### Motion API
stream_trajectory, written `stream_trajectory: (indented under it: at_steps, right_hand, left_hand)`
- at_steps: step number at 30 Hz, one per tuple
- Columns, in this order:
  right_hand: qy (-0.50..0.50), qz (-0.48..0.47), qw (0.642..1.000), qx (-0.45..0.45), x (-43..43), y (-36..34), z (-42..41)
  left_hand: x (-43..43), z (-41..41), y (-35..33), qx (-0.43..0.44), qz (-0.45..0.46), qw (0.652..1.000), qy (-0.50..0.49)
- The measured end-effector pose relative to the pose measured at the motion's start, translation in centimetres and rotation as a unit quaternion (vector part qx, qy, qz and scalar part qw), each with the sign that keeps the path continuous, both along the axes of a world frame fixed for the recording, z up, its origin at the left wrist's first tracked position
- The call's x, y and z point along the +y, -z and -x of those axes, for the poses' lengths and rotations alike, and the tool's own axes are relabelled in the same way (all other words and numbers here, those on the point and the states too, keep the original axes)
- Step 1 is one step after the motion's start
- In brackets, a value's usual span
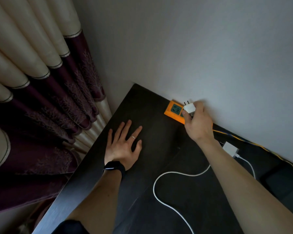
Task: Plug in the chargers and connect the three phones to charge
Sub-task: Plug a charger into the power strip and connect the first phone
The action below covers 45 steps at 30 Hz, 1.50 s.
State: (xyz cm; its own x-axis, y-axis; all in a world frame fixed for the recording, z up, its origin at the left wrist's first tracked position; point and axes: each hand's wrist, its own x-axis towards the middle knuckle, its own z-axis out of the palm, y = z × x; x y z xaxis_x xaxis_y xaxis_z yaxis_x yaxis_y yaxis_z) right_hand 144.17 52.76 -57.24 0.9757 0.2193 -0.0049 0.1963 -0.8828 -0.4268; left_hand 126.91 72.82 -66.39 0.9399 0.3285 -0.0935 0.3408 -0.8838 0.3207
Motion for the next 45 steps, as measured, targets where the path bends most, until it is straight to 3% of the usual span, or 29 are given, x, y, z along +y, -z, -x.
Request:
stream_trajectory:
  at_steps: [3, 6, 15, 26, 34, 45]
  right_hand:
    - [-0.035, 0.050, 0.998, -0.022, 0.5, -1.1, -0.5]
    - [-0.078, 0.116, 0.990, 0.027, 0.9, -1.3, -1.2]
    - [-0.076, 0.140, 0.982, 0.101, 0.9, -1.9, -2.6]
    - [-0.127, 0.234, 0.954, 0.139, 2.3, -3.6, -4.2]
    - [-0.158, 0.389, 0.900, 0.122, 5.7, -4.4, -4.0]
    - [-0.210, 0.451, 0.860, 0.116, 6.4, -5.6, -4.6]
  left_hand:
    - [-0.1, 0.2, 0.0, 0.004, 0.001, 1.000, -0.001]
    - [0.0, 0.2, 0.0, -0.005, 0.006, 1.000, -0.002]
    - [0.1, 0.1, 0.0, -0.019, 0.007, 1.000, -0.002]
    - [0.1, 0.0, 0.3, -0.025, 0.020, 0.999, -0.005]
    - [0.1, -0.1, 0.4, -0.022, 0.015, 1.000, -0.001]
    - [-0.1, -0.3, 0.7, -0.034, -0.009, 0.999, -0.001]
